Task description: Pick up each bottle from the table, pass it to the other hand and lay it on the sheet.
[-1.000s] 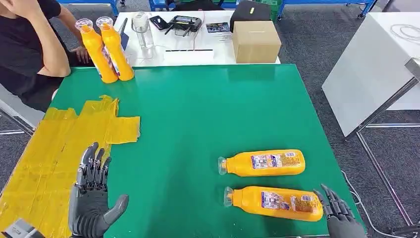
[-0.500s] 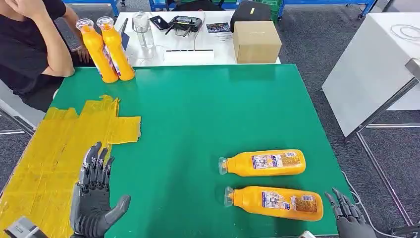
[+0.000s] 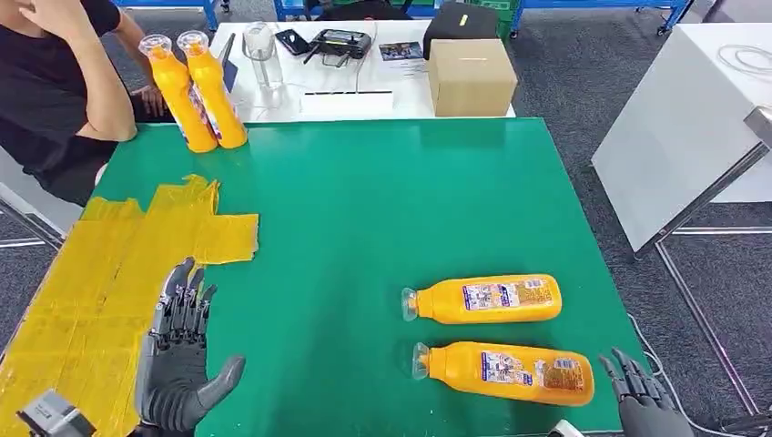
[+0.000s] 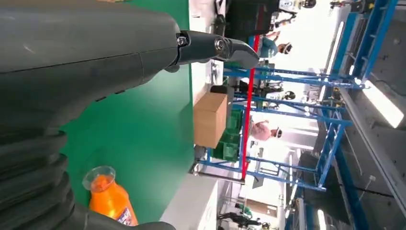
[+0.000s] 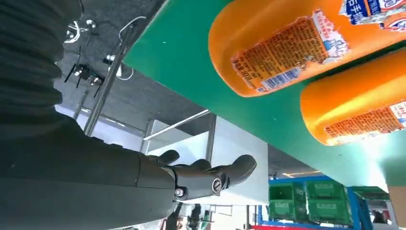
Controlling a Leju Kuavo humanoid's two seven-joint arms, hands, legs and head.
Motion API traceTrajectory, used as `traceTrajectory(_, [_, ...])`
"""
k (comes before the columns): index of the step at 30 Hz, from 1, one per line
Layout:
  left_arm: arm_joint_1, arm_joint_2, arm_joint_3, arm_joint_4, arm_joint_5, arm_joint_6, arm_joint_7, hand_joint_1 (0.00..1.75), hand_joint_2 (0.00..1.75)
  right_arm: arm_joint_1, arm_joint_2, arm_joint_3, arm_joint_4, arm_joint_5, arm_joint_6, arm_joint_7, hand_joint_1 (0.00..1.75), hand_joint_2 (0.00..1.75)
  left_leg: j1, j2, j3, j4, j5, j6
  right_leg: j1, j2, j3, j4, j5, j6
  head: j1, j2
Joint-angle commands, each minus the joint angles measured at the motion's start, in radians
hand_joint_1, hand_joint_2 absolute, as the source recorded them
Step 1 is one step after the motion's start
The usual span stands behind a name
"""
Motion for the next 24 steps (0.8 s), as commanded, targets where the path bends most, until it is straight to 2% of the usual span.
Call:
traceTrajectory(1, [-0.03,0.025,-0.013,0.059,0.01,-0.007,0.01,0.0,1.75,-0.077,-0.139,0.175,0.069,-0.028,-0.03,0.085,0.0,1.75,0.0,0.002,0.004,-0.003,0.0,0.001,0.0,0.003,0.003,-0.003,0.001,0.0,0.0,0.0])
traceTrajectory(3, [-0.032,0.026,-0.013,0.06,0.011,-0.011,0.012,0.0,1.75,-0.111,-0.182,0.236,0.084,-0.041,-0.048,0.12,0.0,1.75,0.0,0.002,0.003,-0.002,0.0,0.0,-0.001,0.002,0.002,-0.002,0.001,0.0,0.0,0.0])
traceTrajectory(13, [-0.038,0.026,-0.017,0.067,0.014,-0.015,0.017,0.0,1.75,-0.157,-0.207,0.309,0.127,-0.048,-0.059,0.146,0.0,1.75,0.0,0.0,0.002,-0.001,0.0,0.0,0.0,0.0,0.003,-0.002,0.001,0.0,0.0,0.0])
traceTrajectory(24, [-0.05,0.031,-0.021,0.075,0.025,-0.02,0.023,0.0,1.75,-0.222,-0.272,0.404,0.191,-0.097,-0.078,0.204,0.0,1.75,0.0,0.0,0.003,-0.002,0.0,0.001,0.0,0.0,0.006,-0.003,0.001,0.0,0.0,0.0])
